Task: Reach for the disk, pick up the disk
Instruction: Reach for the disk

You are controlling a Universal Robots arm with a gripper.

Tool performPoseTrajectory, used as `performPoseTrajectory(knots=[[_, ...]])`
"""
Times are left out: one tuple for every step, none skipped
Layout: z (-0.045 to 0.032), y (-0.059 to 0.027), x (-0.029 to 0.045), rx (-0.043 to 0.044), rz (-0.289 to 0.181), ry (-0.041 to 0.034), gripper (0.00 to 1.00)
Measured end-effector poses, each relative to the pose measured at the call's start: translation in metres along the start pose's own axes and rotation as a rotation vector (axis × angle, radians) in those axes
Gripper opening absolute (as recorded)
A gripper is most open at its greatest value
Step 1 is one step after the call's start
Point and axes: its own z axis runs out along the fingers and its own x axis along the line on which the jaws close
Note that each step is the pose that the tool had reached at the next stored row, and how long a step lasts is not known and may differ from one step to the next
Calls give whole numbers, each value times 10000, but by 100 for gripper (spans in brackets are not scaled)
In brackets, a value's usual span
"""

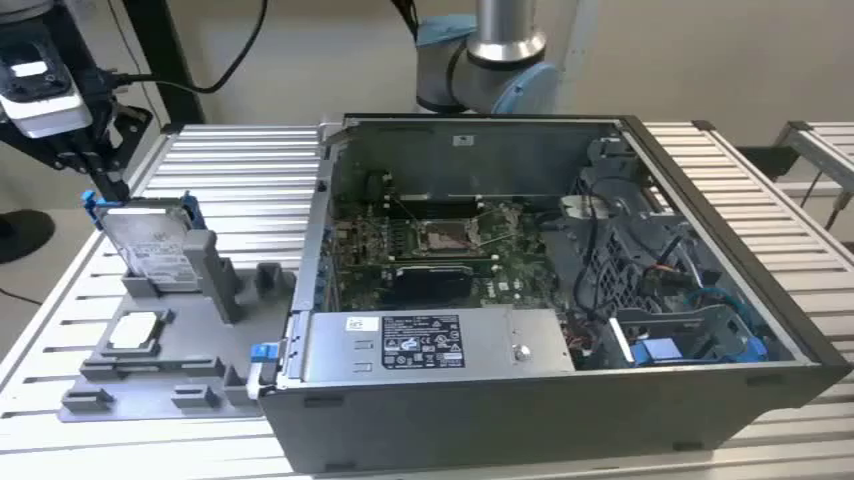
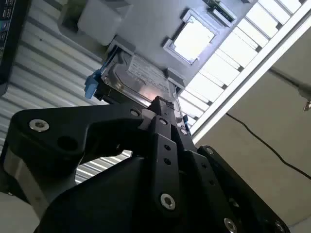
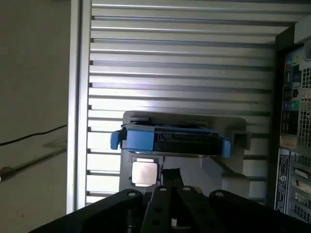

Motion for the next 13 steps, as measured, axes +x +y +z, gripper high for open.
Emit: performPoseTrajectory(knots=[[0,0,0,0,0,0,0],[0,0,0,0,0,0,0],[0,0,0,0,0,0,0],[0,0,0,0,0,0,0],[0,0,0,0,0,0,0],[0,0,0,0,-1,0,0],[0,0,0,0,0,0,0],[0,0,0,0,0,0,0],[0,0,0,0,0,0,0],[0,0,0,0,0,0,0],[-1,1,0,0,0,1,0],[0,6,0,1,1,0,0],[0,19,0,1,2,2,0]])
